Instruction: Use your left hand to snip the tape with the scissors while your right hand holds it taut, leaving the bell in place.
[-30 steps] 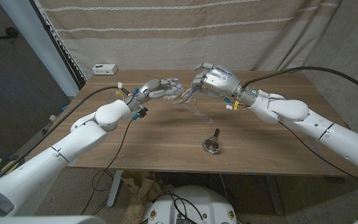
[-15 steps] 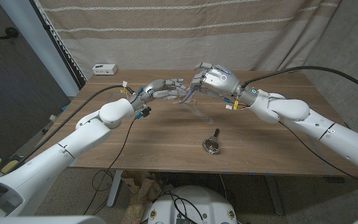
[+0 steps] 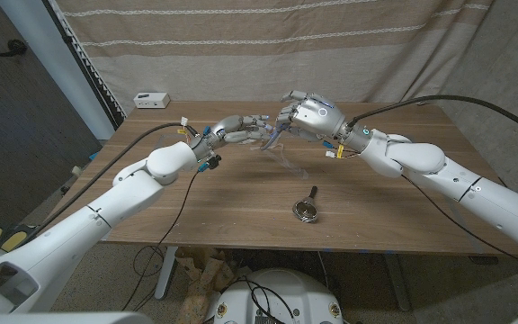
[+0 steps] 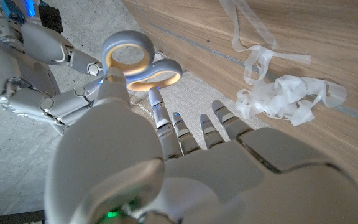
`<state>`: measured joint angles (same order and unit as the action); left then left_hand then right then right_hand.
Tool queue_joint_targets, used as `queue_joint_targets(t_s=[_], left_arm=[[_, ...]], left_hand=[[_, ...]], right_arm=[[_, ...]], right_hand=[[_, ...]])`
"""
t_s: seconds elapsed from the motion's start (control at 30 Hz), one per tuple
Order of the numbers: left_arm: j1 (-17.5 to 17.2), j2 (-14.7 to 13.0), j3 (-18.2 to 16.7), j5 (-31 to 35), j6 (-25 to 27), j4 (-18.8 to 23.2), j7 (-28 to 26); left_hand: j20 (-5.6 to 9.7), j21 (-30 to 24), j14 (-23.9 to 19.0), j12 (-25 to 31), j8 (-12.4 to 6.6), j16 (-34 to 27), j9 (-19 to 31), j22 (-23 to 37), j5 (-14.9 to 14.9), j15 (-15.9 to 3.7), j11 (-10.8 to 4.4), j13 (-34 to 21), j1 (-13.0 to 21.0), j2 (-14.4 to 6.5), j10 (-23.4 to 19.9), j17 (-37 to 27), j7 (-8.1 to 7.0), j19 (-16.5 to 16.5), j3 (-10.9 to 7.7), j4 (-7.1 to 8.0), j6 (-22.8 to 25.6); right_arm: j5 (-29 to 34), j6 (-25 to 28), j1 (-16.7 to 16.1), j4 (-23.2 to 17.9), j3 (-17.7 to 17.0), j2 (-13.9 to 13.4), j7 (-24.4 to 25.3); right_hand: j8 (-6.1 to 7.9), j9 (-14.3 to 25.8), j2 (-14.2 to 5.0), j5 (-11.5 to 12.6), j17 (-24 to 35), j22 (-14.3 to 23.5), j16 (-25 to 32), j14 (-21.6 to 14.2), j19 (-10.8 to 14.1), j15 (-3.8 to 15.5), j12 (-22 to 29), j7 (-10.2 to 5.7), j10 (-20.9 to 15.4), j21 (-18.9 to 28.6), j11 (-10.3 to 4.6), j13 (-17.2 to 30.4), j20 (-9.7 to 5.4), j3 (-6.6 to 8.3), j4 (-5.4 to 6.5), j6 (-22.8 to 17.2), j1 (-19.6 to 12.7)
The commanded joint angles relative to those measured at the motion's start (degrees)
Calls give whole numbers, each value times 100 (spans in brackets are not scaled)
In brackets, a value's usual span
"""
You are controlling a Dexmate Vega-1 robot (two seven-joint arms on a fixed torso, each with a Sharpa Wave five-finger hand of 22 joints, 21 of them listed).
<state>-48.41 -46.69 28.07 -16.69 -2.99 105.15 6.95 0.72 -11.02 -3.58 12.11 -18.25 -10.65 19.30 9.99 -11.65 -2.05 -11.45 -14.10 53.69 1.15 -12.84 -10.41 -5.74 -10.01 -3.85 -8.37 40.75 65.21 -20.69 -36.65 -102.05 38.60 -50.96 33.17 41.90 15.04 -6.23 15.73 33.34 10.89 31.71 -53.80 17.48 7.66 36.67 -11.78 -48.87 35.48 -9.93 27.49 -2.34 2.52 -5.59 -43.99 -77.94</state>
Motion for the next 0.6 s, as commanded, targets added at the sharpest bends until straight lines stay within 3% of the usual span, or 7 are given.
queue_joint_targets(t_s=[0.03,0.6], left_arm=[[48,-4,47,61,125,5,-8],[48,-76,54,146,239,74,-49]], left_hand=[[1,-4,30,23,-48,-21,26,10,5,-374,-6,-1,61,-4,15,-15,-25,22,-35,-11,40],[1,-7,45,16,-24,-23,68,10,22,-359,21,17,140,-34,58,-14,-27,23,-99,-30,-34]], right_arm=[[-18,5,39,39,19,11,38],[-107,-64,89,62,28,37,-11]], right_hand=[[-13,20,-361,35,19,-3,-22,-38,-11,621,52,-19,-28,58,-26,37,-896,10,41,-41,-313],[-13,12,-359,50,38,-5,-50,-73,-18,621,69,-20,-26,106,-29,51,-896,6,37,-42,-310]])
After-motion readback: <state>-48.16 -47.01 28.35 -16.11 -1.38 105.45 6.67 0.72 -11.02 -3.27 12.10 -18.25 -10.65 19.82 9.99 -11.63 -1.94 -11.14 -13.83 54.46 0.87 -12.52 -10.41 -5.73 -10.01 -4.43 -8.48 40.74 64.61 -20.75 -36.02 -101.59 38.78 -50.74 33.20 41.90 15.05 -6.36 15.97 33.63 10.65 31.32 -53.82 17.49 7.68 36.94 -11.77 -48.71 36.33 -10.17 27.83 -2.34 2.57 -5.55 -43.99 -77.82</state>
